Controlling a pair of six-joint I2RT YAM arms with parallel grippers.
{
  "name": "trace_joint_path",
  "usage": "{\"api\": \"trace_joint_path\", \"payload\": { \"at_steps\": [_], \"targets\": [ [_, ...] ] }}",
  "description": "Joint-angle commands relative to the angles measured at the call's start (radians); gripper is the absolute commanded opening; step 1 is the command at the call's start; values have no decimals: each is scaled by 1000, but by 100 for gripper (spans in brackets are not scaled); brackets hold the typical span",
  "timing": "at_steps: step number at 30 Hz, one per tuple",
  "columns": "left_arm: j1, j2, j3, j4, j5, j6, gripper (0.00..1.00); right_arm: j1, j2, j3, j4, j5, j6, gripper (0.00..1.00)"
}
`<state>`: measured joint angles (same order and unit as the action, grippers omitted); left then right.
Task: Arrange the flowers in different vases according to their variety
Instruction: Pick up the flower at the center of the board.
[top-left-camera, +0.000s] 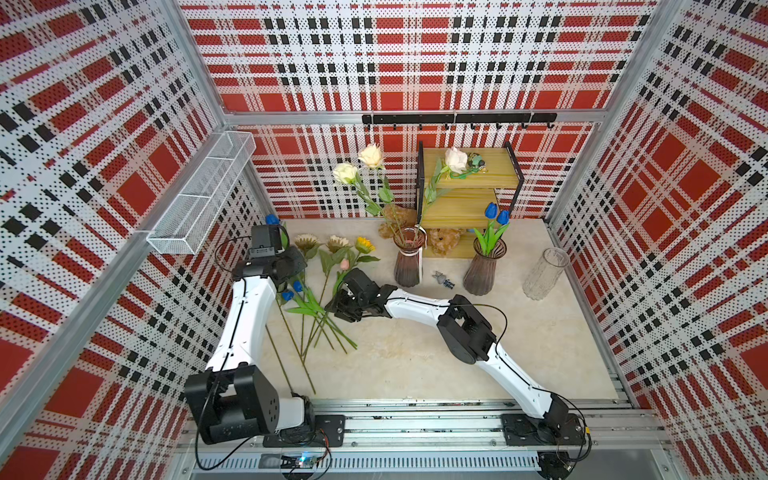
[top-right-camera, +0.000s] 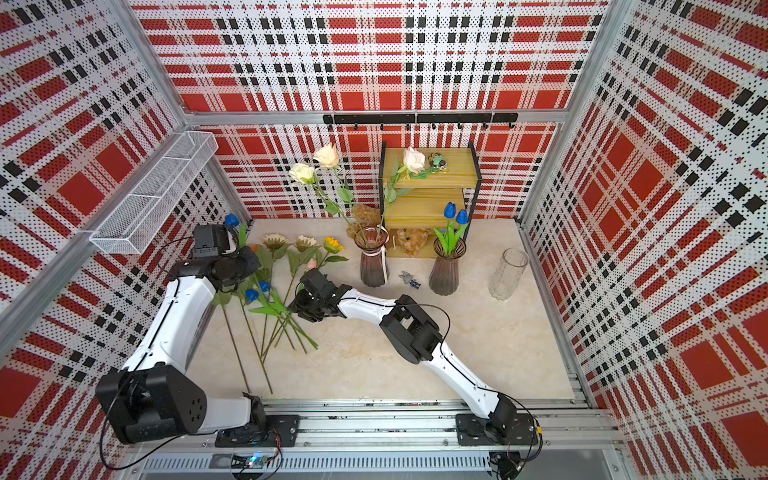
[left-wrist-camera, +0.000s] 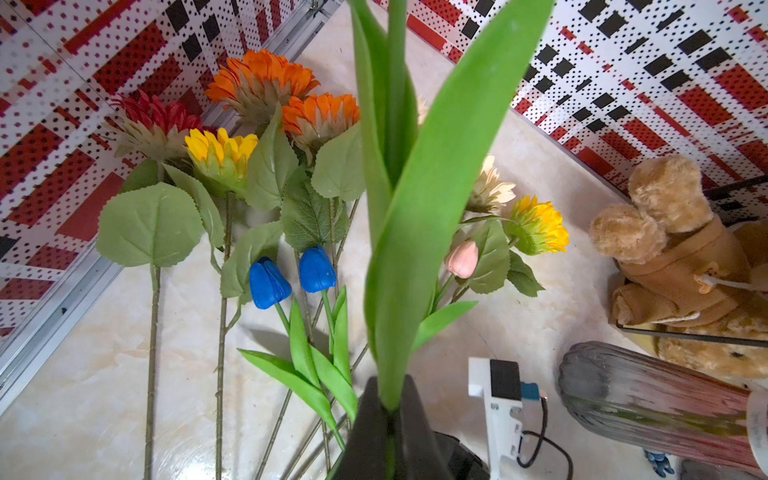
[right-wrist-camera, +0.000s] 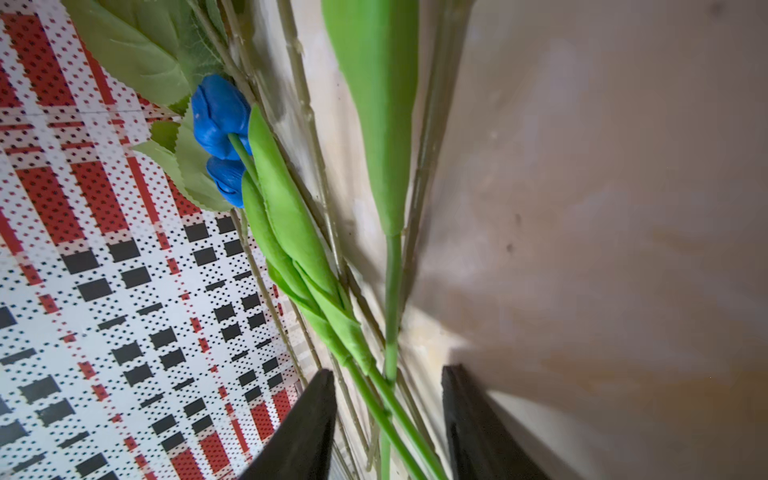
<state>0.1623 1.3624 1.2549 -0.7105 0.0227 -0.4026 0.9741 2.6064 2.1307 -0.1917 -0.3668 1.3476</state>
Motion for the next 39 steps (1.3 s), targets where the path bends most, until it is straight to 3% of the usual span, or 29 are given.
{"api": "trace_joint_path", "payload": {
  "at_steps": [1,20,28,33,39],
  "targets": [
    [6,-22,-5,20,16,10,0,0,53,15,-3,-16,38,47],
    [7,-33,-12,28,18,11,0,-9,105,50,31,-18,82,28],
    [6,-38,-31,39,22,11,0,-12,64,2,43,13,54,7],
    [5,-33,-28,45,29,10,0,-9,-10,-26,-1,89,-37,0],
    [4,-28,-11,44,33,13,0,9,-97,-26,-78,200,-168,0]
  ]
}}
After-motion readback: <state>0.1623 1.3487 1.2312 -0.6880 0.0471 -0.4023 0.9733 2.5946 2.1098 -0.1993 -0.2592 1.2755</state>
